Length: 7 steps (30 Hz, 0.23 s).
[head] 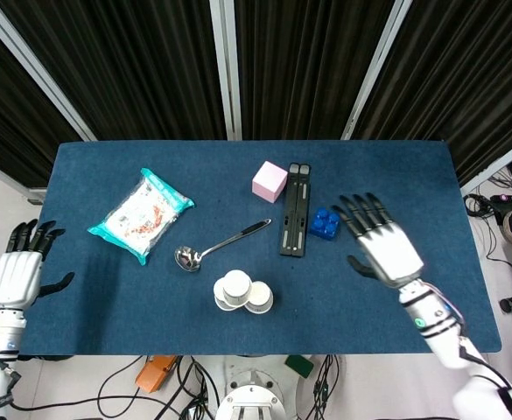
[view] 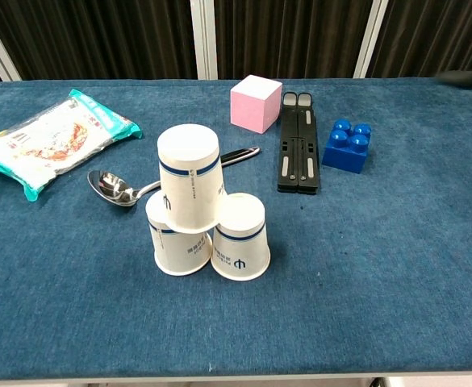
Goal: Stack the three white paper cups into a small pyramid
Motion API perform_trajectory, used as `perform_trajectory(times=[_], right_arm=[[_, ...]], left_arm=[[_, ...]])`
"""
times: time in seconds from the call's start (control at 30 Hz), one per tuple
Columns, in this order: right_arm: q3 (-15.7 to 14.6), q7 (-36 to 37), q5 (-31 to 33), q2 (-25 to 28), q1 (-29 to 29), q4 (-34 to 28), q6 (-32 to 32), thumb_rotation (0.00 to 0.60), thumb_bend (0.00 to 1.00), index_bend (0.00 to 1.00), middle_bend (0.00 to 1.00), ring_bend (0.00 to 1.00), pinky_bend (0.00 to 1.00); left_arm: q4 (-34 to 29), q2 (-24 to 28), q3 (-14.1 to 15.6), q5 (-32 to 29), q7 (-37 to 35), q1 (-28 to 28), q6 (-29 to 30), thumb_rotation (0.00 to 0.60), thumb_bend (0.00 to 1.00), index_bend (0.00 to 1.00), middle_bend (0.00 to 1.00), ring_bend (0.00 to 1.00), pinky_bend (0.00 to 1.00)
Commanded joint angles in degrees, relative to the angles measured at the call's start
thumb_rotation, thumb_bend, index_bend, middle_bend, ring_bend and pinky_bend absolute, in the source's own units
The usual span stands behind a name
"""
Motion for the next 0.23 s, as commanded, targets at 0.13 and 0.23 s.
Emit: perform_trajectory(times=[0.13,0.23], right_arm=[[-5.28,16.72,-6.04,-0.84,-17.86,15.63,15.22,0.6,0.43,0.0,0.06,0.0,0.02],[-4.82,20.7,-6.1,-2.21,-21.58,19.16,17.55,0.6,0.43,0.0,0.06,0.0,0.02]], left_arm=[[1.95,-0.18,1.64,0.65,-3.73,4.27,4.17,0.6,0.2,0.19,0.11,0.0,0.0],[1.92,-0.32,2.44,1.17,-3.19,5.85,5.78,0.6,0.2,0.19,0.11,0.0,0.0]])
